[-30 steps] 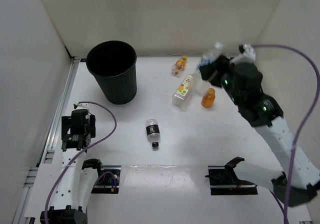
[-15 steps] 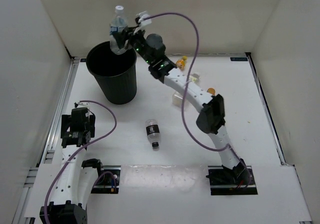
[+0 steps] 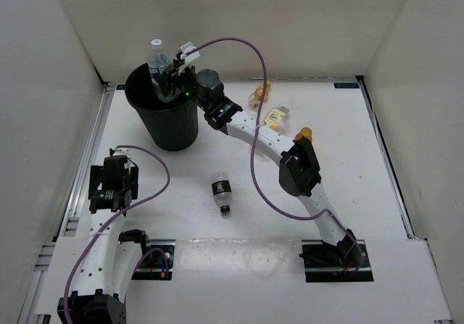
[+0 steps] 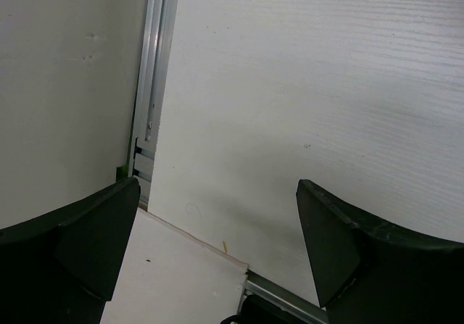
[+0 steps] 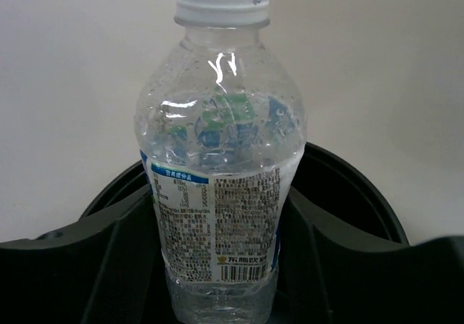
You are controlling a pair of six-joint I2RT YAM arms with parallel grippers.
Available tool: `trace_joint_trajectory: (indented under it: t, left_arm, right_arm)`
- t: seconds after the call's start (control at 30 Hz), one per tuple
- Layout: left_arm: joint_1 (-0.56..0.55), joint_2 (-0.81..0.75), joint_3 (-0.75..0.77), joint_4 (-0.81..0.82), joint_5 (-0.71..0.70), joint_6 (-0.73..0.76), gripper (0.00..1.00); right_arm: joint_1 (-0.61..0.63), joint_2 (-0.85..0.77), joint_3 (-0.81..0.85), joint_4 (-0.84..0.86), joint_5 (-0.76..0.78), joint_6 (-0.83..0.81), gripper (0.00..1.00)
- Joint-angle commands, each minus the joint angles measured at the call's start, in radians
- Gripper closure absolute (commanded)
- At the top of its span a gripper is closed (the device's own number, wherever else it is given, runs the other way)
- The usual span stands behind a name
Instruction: Put the plastic bottles in the bin
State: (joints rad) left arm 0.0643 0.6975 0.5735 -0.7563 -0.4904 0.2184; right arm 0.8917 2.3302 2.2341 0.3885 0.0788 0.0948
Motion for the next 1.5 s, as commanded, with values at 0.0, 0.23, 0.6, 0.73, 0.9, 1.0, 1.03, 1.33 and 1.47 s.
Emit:
trace_joint_trajectory:
  t: [0.0,0.23,0.6,0.73,0.9,1.0,1.03,1.33,1.47]
  left_arm:
    - [0.006,-0.004,0.026,0.0,0.029,0.032,0.0]
    - [-0.012,-0.036,0.136,-0.127,0.198,0.146,0.0]
    - [-0.047,0.01,0.603,-0.545,0.765,0.707,0.0]
    - [-0.047,0.139,0.696,-0.528,0.819,0.858,0.0]
    - [-0.089,0.39,0.929,-0.459,0.952,0.877,0.0]
    - [-0.211,0.618,1.202,-0.475,0.952,0.764,0.0]
    - [-0.341,0.66,1.279,-0.486,0.922,0.75,0.0]
    - [-0.965,0.59,0.693,-0.293,0.362,0.982,0.0]
    - [-1.017,0.484,0.395,-0.077,0.317,1.22,0.0]
  right_arm:
    - [0.016,-0.091,0.013,-0.003,-0.002,-0.026,0.28]
    - [0.016,-0.137,0.004,-0.042,-0.024,-0.017,0.1]
    - [0.017,-0.565,-0.177,-0.288,0.021,-0.075,0.0]
    - [-0.033,-0.784,-0.312,-0.532,0.09,-0.06,0.0]
    - [-0.082,-1.095,-0.637,-0.671,0.191,-0.021,0.0]
    - [-0.102,-1.256,-0.845,-0.68,0.278,0.057,0.0]
    - [-0.102,-1.29,-0.884,-0.68,0.297,0.1,0.0]
    - [-0.112,-1.5,-1.025,-0.827,0.406,0.21,0.0]
    - [-0.112,-1.537,-1.09,-0.858,0.415,0.265,0.0]
